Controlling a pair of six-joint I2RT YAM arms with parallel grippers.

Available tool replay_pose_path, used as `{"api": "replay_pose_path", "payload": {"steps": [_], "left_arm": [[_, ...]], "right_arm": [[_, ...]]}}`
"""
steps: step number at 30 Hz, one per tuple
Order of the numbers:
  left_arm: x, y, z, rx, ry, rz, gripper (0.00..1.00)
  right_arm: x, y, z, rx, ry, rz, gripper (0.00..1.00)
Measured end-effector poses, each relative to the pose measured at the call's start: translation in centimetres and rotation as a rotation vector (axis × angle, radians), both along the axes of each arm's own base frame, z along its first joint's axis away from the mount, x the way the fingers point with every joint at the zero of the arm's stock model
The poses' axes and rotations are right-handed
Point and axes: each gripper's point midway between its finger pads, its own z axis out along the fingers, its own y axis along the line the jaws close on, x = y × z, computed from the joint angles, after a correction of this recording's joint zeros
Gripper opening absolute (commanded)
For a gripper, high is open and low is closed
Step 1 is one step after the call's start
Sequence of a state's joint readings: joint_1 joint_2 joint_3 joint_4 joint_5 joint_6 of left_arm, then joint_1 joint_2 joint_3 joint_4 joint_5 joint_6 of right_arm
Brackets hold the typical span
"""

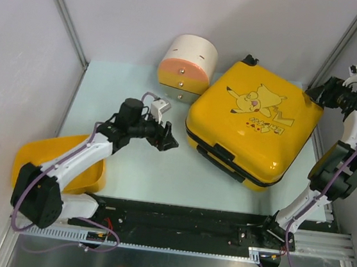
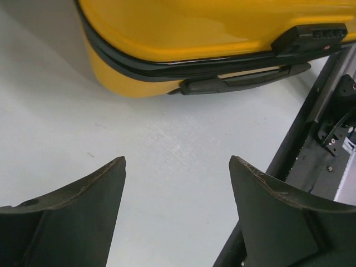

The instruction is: Open, take out, and arrange the luggage

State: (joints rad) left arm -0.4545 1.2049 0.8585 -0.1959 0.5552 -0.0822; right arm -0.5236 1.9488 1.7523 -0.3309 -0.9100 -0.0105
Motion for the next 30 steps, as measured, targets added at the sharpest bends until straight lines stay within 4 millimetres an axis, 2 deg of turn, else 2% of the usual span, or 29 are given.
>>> {"api": "replay_pose_path", "payload": {"steps": [3,6,9,13,17,20,23,27,30], "left_arm": [[0.0,-1.1,-1.7,0.011,0.079,-0.013,0.8],[1.0,-2.1,-2.7,0.016,0.135,-0.006,0.81],[2.7,-2.9,-2.2,0.001,0.134,0.01,0.83],[4.7,-3.3,-0.3,-0.039,0.099,0.04,0.84],[6.3,-0.7,0.1,-0.072,0.127,0.117,0.86],[7.8,2.5,0.5,-0.097,0.122,0.211,0.86],[7.9,5.7,1.4,-0.113,0.089,0.293,0.87],[6.7,6.9,3.8,-0.138,0.012,0.313,0.88],[6.1,7.3,5.6,-0.156,-0.041,0.316,0.88]], "right_arm": [[-2.3,0.8,0.0,-0.051,-0.014,0.028,0.75],[-4.9,1.8,-0.3,-0.099,-0.01,0.071,0.73],[-7.4,3.0,-1.1,-0.145,0.016,0.13,0.7],[-10.2,4.8,-1.5,-0.192,0.032,0.225,0.7],[-12.4,7.0,-1.6,-0.211,0.032,0.302,0.71],[-13.9,9.1,-1.6,-0.22,0.047,0.34,0.73],[-14.9,11.5,-1.7,-0.234,0.066,0.378,0.77],[-16.2,14.8,-1.4,-0.24,0.075,0.448,0.82],[-17.8,15.4,-1.2,-0.205,0.061,0.48,0.86]]}}
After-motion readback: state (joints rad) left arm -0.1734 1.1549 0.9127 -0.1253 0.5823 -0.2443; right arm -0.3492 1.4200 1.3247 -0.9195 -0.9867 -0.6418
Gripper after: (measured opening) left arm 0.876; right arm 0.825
